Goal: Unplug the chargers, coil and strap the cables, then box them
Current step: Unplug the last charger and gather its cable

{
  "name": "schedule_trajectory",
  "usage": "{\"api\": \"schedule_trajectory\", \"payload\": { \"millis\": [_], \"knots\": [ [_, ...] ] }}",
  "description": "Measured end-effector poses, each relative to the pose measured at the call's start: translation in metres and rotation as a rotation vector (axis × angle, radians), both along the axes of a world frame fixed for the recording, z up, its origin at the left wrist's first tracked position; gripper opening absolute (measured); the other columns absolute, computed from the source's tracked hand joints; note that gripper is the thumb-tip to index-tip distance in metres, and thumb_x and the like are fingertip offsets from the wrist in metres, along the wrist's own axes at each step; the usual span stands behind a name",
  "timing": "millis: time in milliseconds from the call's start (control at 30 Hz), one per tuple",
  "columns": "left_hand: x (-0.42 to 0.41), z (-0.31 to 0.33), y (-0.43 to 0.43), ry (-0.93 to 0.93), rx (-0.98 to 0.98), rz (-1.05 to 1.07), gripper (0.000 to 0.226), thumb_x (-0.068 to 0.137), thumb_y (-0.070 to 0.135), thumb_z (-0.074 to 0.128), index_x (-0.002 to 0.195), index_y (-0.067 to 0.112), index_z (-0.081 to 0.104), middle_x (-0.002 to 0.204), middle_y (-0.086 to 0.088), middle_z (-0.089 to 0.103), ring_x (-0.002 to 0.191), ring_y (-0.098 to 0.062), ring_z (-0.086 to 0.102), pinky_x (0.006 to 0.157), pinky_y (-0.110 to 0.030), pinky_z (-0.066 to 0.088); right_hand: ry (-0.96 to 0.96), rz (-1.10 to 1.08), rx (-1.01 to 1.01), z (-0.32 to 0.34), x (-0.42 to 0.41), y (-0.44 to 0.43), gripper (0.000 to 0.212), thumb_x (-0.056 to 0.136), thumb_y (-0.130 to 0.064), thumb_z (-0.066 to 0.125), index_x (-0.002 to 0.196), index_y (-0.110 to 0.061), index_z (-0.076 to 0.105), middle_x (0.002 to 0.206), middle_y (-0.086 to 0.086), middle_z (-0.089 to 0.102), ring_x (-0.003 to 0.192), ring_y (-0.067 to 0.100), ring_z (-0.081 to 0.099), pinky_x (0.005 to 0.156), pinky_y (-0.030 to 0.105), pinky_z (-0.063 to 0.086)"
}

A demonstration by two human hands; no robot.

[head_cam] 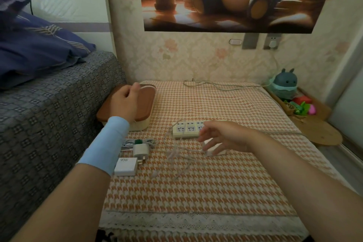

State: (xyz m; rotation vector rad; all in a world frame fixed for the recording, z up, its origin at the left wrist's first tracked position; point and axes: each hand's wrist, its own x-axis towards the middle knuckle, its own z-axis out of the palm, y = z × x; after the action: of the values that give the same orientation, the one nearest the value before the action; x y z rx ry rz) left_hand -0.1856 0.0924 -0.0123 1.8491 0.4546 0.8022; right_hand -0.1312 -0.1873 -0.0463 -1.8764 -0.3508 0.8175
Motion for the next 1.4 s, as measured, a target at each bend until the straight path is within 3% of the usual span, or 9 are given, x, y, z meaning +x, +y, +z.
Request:
{"api": "schedule_trajectory", "payload": {
  "millis": [167, 300, 433, 633, 767, 867, 1033, 1167, 1400],
  "knots": [
    [-0.003, -0.001, -0.024, 0.158, 0.171, -0.442, 0.038, 0.102, 0.031, 0.049, 0.072, 0.010, 0.057, 0.058, -0.003, 0.053, 0.051, -0.009, 0.047, 0.060, -0.023, 0.043, -0.239, 0.048, 0.013, -0.003, -0.016, 0.041, 0.077, 0.094, -0.070, 0.043, 0.157, -0.028, 0.032, 0.162, -0.008, 0.032, 0.147, 0.016, 0.034, 0.115, 0.036, 0.030],
    [-0.003, -0.002, -0.032, 0.136, -0.040, -0.656, 0.035, 0.103, 0.029, 0.049, 0.072, 0.012, 0.053, 0.056, 0.003, 0.046, 0.054, -0.014, 0.042, 0.058, -0.027, 0.041, -0.361, 0.040, 0.186, 0.005, -0.020, 0.055, 0.033, 0.098, -0.037, 0.062, 0.125, -0.018, 0.066, 0.130, -0.004, 0.068, 0.123, 0.009, 0.061, 0.104, 0.026, 0.044],
    [-0.005, 0.009, -0.030, -0.010, -0.104, -0.257, 0.035, 0.099, 0.036, 0.054, 0.070, 0.017, 0.059, 0.060, 0.006, 0.047, 0.056, -0.010, 0.040, 0.053, -0.025, 0.036, -0.141, 0.033, 0.362, 0.014, -0.012, 0.043, 0.026, 0.100, -0.028, 0.060, 0.079, -0.012, 0.060, 0.056, 0.005, 0.055, 0.055, 0.022, 0.059, 0.074, 0.043, 0.053],
    [-0.001, 0.002, -0.002, -0.172, -0.123, 0.219, 0.039, 0.099, 0.037, 0.053, 0.074, 0.008, 0.060, 0.062, 0.001, 0.049, 0.062, -0.015, 0.046, 0.062, -0.029, 0.042, 0.017, 0.233, -0.110, 0.016, 0.003, -0.005, 0.032, 0.099, -0.031, 0.059, 0.072, -0.014, 0.058, 0.060, 0.004, 0.056, 0.055, 0.017, 0.053, 0.063, 0.032, 0.046],
    [-0.002, -0.015, 0.005, 0.245, 0.225, 0.167, 0.035, 0.097, 0.044, 0.053, 0.081, 0.016, 0.067, 0.082, -0.008, 0.067, 0.076, -0.028, 0.058, 0.072, -0.036, 0.049, 0.048, 0.034, -0.022, 0.009, 0.013, -0.019, 0.032, 0.105, -0.033, 0.051, 0.079, -0.014, 0.055, 0.056, 0.000, 0.043, 0.055, 0.018, 0.052, 0.077, 0.037, 0.054],
    [-0.001, -0.024, -0.010, 0.551, 0.571, 0.099, 0.019, 0.094, 0.035, 0.057, 0.108, 0.029, 0.068, 0.116, -0.006, 0.065, 0.105, -0.032, 0.056, 0.092, -0.042, 0.048, -0.056, -0.085, -0.015, 0.016, 0.017, -0.013, 0.031, 0.107, -0.031, 0.043, 0.086, -0.013, 0.057, 0.057, -0.004, 0.027, 0.048, 0.014, 0.024, 0.055, 0.032, 0.047],
    [0.008, -0.019, -0.062, 0.149, 0.754, -0.228, 0.038, 0.097, 0.018, 0.052, 0.134, 0.025, 0.057, 0.136, 0.001, 0.058, 0.126, -0.021, 0.051, 0.106, -0.039, 0.041, -0.119, 0.076, -0.023, 0.026, 0.003, 0.005, 0.035, 0.108, -0.026, 0.036, 0.108, -0.008, 0.066, 0.062, -0.003, 0.041, 0.047, 0.010, 0.023, 0.045, 0.026, 0.015],
    [0.005, -0.021, -0.102, 0.186, 0.373, -0.665, 0.024, 0.103, 0.028, 0.045, 0.112, 0.025, 0.067, 0.102, 0.004, 0.071, 0.090, -0.011, 0.067, 0.087, -0.034, 0.053, -0.291, 0.064, 0.061, 0.024, -0.004, 0.012, 0.031, 0.108, -0.028, 0.046, 0.100, -0.010, 0.069, 0.071, 0.003, 0.059, 0.044, 0.014, 0.045, 0.040, 0.024, 0.025],
    [0.010, -0.004, -0.077, 0.276, 0.671, -0.328, 0.043, 0.079, 0.066, 0.065, 0.060, 0.029, 0.057, 0.057, 0.013, 0.053, 0.057, -0.004, 0.049, 0.053, -0.024, 0.033, -0.391, 0.043, -0.238, 0.026, 0.002, -0.013, 0.032, 0.088, -0.034, 0.076, 0.076, -0.005, 0.073, 0.060, 0.002, 0.068, 0.048, 0.012, 0.058, 0.048, 0.025, 0.043]
  ]
}}
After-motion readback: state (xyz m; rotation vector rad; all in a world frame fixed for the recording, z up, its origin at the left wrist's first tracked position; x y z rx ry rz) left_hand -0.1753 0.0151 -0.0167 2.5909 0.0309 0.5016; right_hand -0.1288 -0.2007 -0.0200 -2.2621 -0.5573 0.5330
